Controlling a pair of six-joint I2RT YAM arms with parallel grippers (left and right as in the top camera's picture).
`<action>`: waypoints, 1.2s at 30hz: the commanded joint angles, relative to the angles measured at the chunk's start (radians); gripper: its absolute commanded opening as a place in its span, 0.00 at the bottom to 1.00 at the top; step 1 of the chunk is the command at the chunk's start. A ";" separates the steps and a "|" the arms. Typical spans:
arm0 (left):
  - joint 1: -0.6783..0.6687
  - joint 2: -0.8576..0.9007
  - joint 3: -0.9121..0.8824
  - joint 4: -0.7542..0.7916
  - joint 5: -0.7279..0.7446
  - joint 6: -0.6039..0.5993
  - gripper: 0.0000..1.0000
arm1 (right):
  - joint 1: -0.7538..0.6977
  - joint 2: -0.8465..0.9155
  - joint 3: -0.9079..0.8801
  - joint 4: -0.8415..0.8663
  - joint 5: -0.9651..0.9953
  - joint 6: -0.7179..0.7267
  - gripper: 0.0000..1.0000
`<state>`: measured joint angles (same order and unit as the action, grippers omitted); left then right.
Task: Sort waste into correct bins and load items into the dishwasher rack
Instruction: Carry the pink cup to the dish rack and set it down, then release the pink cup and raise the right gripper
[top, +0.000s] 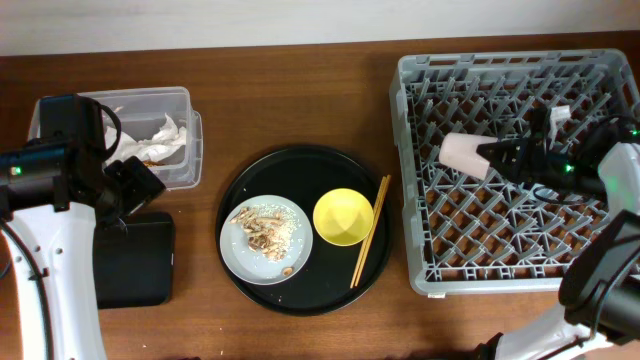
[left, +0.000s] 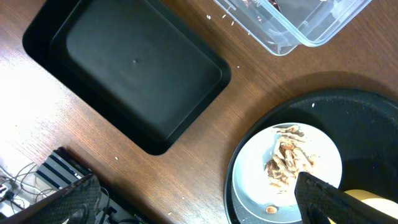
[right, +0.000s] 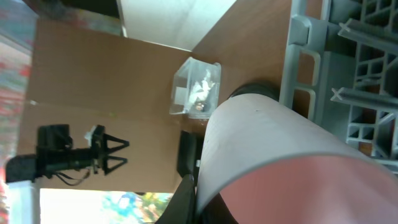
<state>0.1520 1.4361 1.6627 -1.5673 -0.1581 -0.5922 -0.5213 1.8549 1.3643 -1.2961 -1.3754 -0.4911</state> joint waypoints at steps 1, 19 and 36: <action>0.004 -0.004 0.007 0.000 -0.011 -0.010 0.99 | 0.000 0.093 -0.018 0.001 -0.088 -0.021 0.04; 0.005 -0.004 0.007 0.000 -0.011 -0.010 0.99 | 0.037 0.149 -0.048 -0.078 0.272 0.135 0.06; 0.003 -0.004 0.007 0.000 -0.011 -0.010 0.99 | -0.020 -0.323 0.005 -0.031 0.917 0.658 0.43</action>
<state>0.1520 1.4361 1.6627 -1.5673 -0.1581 -0.5922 -0.5419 1.5917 1.3560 -1.3273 -0.5152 0.1234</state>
